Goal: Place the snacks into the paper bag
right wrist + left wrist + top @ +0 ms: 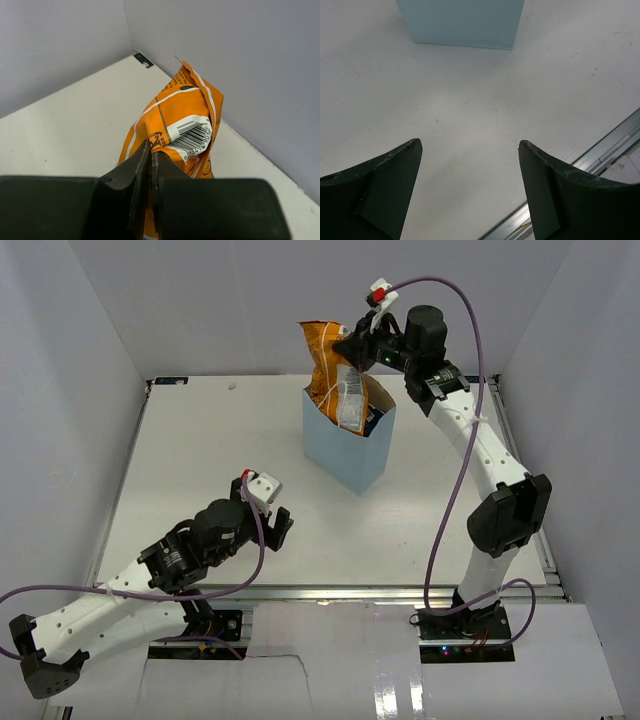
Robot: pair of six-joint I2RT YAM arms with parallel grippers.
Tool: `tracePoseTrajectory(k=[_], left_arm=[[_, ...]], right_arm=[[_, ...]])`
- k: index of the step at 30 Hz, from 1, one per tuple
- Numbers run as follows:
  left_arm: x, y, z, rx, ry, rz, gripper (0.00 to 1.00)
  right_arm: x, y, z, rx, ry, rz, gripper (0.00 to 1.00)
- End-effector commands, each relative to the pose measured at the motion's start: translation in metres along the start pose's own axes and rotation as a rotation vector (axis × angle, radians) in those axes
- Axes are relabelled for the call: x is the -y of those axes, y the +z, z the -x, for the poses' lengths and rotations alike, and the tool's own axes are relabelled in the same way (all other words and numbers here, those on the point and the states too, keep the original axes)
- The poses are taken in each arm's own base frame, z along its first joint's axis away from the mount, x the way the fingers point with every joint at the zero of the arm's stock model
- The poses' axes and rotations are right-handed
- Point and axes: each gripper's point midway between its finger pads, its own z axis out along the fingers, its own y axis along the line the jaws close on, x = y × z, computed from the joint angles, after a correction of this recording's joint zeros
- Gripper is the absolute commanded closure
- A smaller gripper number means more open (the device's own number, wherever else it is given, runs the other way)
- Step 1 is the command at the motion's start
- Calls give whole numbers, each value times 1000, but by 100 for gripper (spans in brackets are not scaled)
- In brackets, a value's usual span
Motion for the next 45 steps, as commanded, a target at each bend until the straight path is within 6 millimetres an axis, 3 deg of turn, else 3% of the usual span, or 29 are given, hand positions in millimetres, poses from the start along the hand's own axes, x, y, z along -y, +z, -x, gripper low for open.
tracePoseTrajectory(k=[1, 2, 4, 5, 6, 9, 12, 16, 18, 20, 21, 23, 24, 26, 27, 28, 29, 30, 32, 33, 35, 45], left_arm=[[-3, -1, -2, 5, 7, 10, 11], [-2, 0, -3, 3, 9, 6, 11], [-1, 0, -3, 1, 11, -2, 11], [0, 0, -3, 0, 11, -3, 11], [0, 0, -3, 0, 12, -6, 11], [0, 0, -2, 1, 10, -8, 11], [0, -2, 0, 12, 6, -9, 11], [-1, -6, 5, 35, -5, -8, 11], [-1, -7, 5, 38, -7, -10, 10], [-1, -7, 6, 42, -10, -9, 10], [-1, -8, 6, 42, -12, -9, 10], [-2, -9, 8, 50, -14, -7, 8], [-2, -9, 8, 50, -14, -5, 7], [-3, -9, 8, 52, -18, -1, 6], [-4, -9, 7, 51, -16, 4, 5], [-5, -8, 7, 48, -17, 9, 4], [-5, -8, 6, 47, -16, 12, 3], [-5, -7, 5, 43, -15, 12, 3], [-6, -6, 3, 36, -14, 18, 2], [-6, -5, 2, 31, -11, 20, 2], [-7, -4, 0, 21, -9, 30, 2], [-13, -10, 4, 52, -28, 56, 2]], right_arm=[[26, -21, 36, 117, -92, -160, 92], [25, -20, 13, 81, -81, -158, 92], [16, -29, 15, 112, -124, -147, 92], [12, -29, -8, 75, -148, -124, 91], [10, -32, -10, 74, -167, -120, 86], [-7, -44, -14, 62, -214, -66, 45], [-23, -63, -1, 65, -249, -32, 19], [-27, -103, 26, 66, -270, -132, 3], [-22, -129, 29, 53, -261, -204, 6], [-17, -150, 14, -4, -226, -248, 10], [-17, -169, 15, -7, -229, -277, 10], [-19, -187, -30, -116, -184, -285, 10], [-24, -205, -51, -150, -170, -309, 10], [-32, -225, -84, -220, -146, -330, 10], [-43, -242, -84, -201, -162, -348, 10], [-44, -251, -96, -218, -156, -376, 10], [-48, -261, -130, -272, -122, -389, 10], [-55, -275, -128, -244, -144, -413, 10], [-52, -290, -158, -283, -119, -468, 10], [-49, -301, -163, -283, -113, -508, 10], [-49, -308, -188, -326, -92, -517, 10], [-66, -305, -226, -363, -154, -356, 10]])
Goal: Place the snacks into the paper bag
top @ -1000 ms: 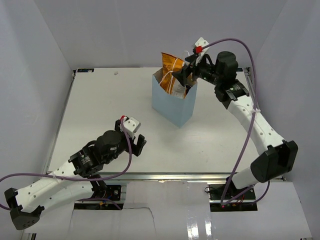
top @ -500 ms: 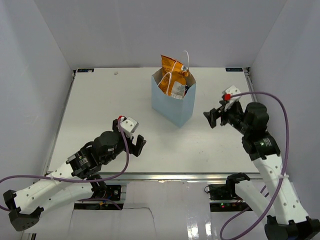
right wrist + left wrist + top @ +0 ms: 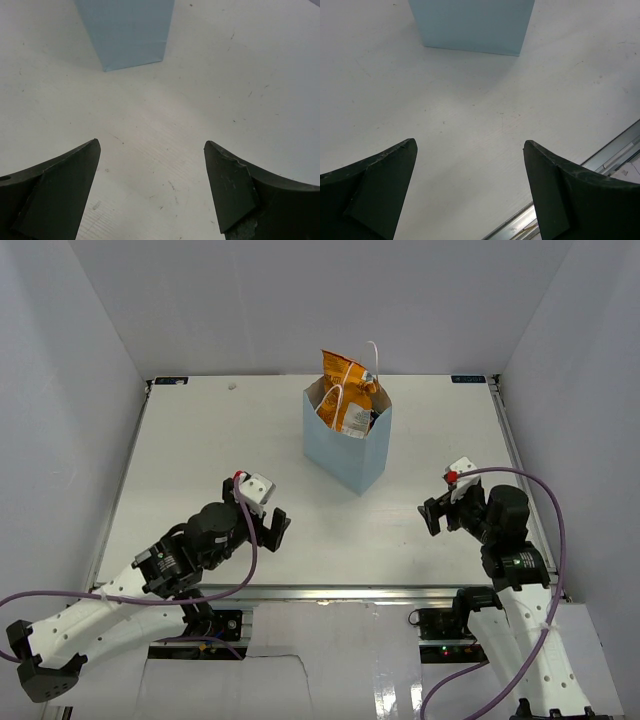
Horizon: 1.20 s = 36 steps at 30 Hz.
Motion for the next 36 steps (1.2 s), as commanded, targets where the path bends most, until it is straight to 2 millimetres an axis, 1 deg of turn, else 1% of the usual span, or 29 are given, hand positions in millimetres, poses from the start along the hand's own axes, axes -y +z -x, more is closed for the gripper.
tracePoseTrajectory(k=[1, 3, 6, 11, 14, 18, 27, 30, 31, 32, 33, 34, 36], left_arm=[[-7, -4, 4, 29, -18, 29, 2], [-7, -6, 4, 34, -22, 25, 2], [-7, -6, 5, 40, -21, 26, 2], [-7, -5, 4, 36, -23, 28, 2], [-6, -4, 2, 26, -17, 28, 2], [-5, -2, 0, 17, -13, 26, 2], [-5, -1, -1, 12, -11, 23, 2], [-4, -1, 0, 15, -9, 20, 2], [-5, -1, 0, 15, -9, 21, 2], [-5, -2, 0, 18, -10, 21, 2], [-5, -2, 1, 19, -12, 21, 2], [-5, -3, 1, 22, -15, 20, 2], [-5, -3, 1, 21, -16, 21, 2]], right_arm=[[-5, 2, 5, 37, -59, 47, 10], [2, 3, 2, 28, -27, 2, 10], [16, 1, 5, 44, 15, -83, 10], [29, -4, 12, 88, 63, -175, 10], [38, -8, 13, 99, 92, -235, 10], [37, -12, 20, 133, 94, -242, 10], [43, -13, 19, 133, 129, -280, 10], [46, -11, 14, 102, 150, -293, 10], [46, -5, 6, 58, 169, -286, 10], [49, -4, 2, 30, 182, -299, 10], [51, -3, 3, 15, 190, -307, 10], [51, 1, -4, -20, 215, -311, 10], [52, 3, -9, -51, 221, -316, 10]])
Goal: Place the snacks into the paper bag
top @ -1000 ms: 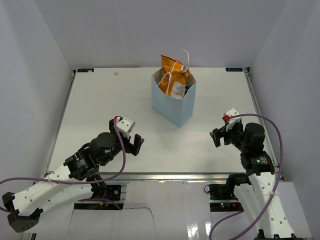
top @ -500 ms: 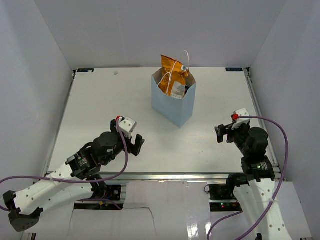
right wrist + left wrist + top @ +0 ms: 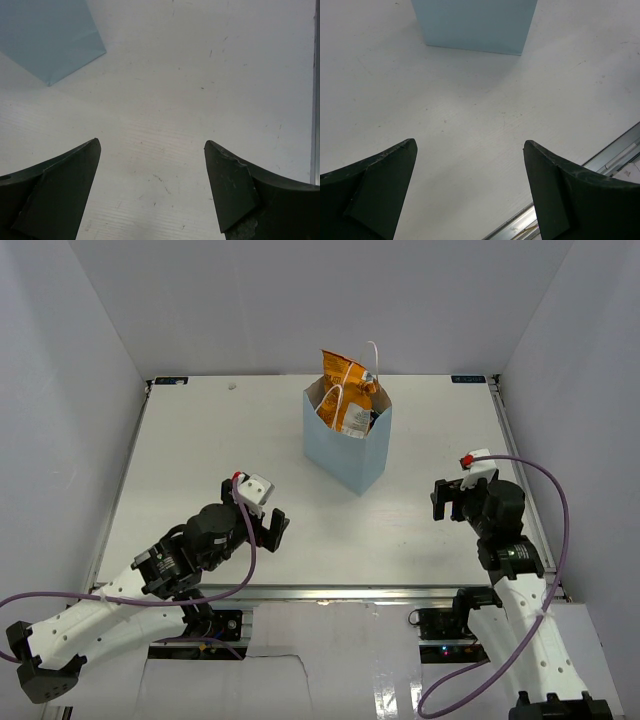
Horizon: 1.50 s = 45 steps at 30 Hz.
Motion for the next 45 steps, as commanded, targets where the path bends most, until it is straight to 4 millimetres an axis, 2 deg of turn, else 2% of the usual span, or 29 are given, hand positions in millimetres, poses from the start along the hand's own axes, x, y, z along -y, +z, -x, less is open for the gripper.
tracePoseTrajectory(k=[1, 8, 11, 22, 37, 45], left_arm=[[-3, -1, 2, 14, -14, 13, 2], [-3, -3, 4, 21, -18, 14, 2], [-4, -3, 5, 24, -19, 14, 2], [-1, -3, 4, 18, -16, -3, 2], [7, 0, 0, -2, -31, -36, 2], [-1, -3, 2, 28, -37, -3, 2]], right_arm=[[8, -1, 12, -4, 14, -49, 10], [9, -10, 26, 82, -24, -58, 10], [15, -8, 23, 59, -3, -93, 10], [17, -2, 14, 15, 9, -104, 10], [23, 2, 10, -6, 34, -146, 10], [26, 2, 10, -6, 40, -163, 10]])
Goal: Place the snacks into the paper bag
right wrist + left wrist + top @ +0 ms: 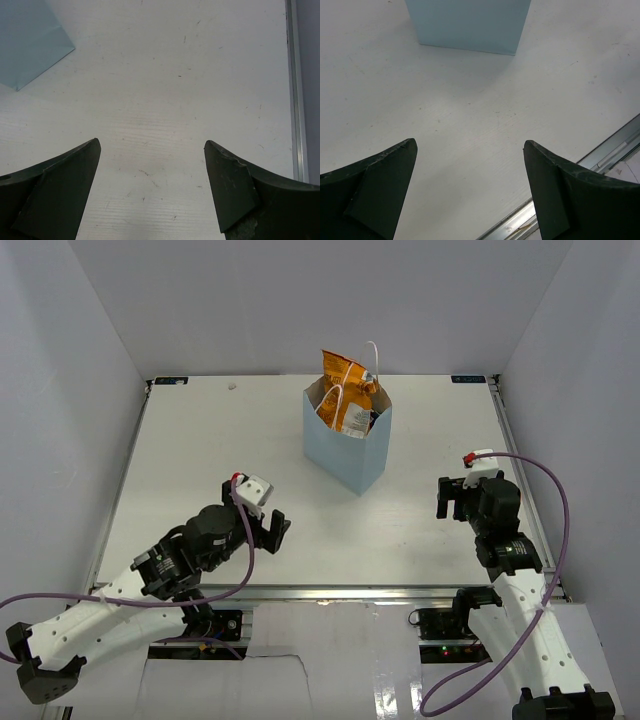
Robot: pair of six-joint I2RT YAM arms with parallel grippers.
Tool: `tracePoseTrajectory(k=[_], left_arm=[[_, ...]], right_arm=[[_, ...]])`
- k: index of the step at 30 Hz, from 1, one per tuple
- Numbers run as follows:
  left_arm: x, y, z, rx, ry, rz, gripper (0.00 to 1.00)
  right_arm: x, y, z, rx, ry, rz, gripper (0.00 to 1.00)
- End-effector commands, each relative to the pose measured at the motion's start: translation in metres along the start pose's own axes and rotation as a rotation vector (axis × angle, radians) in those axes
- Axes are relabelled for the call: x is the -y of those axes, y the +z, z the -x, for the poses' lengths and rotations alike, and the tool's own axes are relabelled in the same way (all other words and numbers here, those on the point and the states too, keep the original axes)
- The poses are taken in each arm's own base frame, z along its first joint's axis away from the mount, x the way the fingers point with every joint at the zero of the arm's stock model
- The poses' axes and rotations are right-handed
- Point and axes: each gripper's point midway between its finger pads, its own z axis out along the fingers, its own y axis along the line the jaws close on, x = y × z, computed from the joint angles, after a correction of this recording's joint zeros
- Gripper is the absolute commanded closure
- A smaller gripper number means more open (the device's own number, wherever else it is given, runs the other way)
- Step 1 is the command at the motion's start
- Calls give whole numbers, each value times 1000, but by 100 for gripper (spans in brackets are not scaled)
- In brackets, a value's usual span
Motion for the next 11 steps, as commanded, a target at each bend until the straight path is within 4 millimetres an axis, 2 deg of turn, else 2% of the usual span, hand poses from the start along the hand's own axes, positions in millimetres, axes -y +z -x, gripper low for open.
tracePoseTrajectory(k=[1, 6, 11], left_arm=[[-10, -3, 0, 36, -7, 42, 2], [-45, -9, 7, 138, -39, 230, 2], [-42, -1, -2, 123, -13, 224, 2]], right_arm=[[6, -3, 27, 74, 18, -32, 10], [13, 1, 25, 53, 23, -71, 10], [12, 2, 25, 53, 11, -56, 10]])
